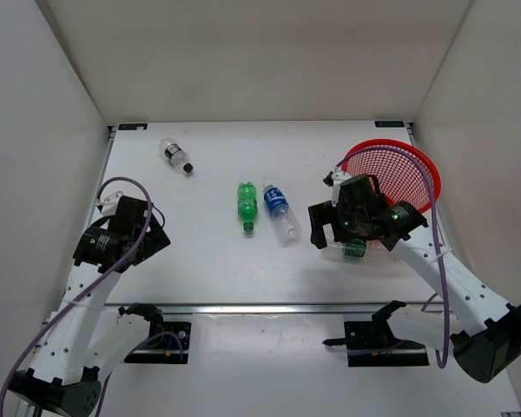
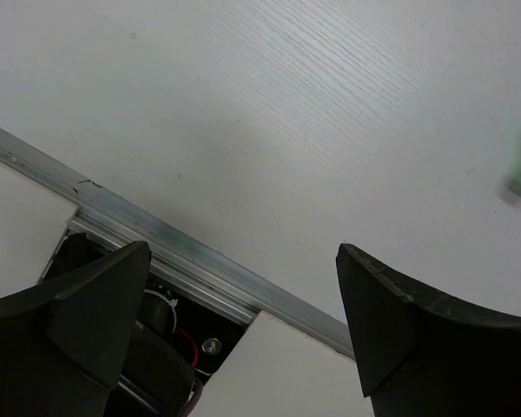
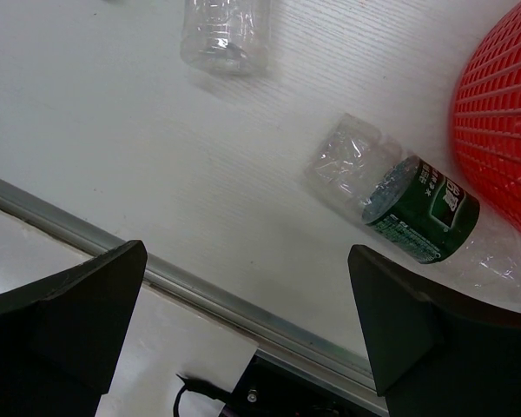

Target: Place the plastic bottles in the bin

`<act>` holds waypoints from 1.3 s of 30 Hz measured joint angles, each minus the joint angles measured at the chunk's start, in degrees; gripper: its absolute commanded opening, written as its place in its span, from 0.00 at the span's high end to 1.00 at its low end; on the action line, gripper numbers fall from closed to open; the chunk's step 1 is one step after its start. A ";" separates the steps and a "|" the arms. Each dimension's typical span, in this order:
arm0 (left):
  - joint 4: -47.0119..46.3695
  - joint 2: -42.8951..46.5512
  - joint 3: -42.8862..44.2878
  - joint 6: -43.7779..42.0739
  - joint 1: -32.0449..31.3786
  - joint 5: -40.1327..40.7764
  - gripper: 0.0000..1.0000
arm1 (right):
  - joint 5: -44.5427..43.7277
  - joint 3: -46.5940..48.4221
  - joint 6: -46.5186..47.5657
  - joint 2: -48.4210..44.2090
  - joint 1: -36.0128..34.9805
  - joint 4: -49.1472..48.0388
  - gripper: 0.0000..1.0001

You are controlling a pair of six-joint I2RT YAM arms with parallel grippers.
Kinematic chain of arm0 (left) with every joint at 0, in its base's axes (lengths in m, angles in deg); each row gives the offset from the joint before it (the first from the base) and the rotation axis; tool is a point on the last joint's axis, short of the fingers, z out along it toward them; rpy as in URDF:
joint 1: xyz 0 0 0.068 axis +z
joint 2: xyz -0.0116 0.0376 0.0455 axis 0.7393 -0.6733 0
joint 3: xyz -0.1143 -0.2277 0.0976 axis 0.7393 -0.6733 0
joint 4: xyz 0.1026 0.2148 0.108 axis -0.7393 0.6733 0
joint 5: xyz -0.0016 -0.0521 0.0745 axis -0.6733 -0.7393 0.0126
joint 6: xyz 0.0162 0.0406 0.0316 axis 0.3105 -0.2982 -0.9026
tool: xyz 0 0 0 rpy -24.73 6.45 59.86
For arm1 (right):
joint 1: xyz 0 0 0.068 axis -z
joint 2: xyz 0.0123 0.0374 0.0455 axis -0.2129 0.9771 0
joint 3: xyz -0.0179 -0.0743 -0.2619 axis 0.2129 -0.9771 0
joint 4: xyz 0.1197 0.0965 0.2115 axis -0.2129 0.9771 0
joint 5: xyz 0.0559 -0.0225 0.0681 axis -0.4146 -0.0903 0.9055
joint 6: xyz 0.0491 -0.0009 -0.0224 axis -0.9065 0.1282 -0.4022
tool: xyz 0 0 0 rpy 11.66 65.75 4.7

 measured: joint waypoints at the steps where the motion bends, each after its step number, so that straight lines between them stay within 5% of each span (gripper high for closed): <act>1: 0.11 0.04 0.00 0.04 0.00 0.00 0.01 | 0.02 0.00 -0.02 0.00 0.00 -0.02 0.01; 39: 0.28 0.04 0.00 0.26 0.00 0.02 0.01 | 0.17 0.00 -0.02 0.00 0.00 0.11 0.09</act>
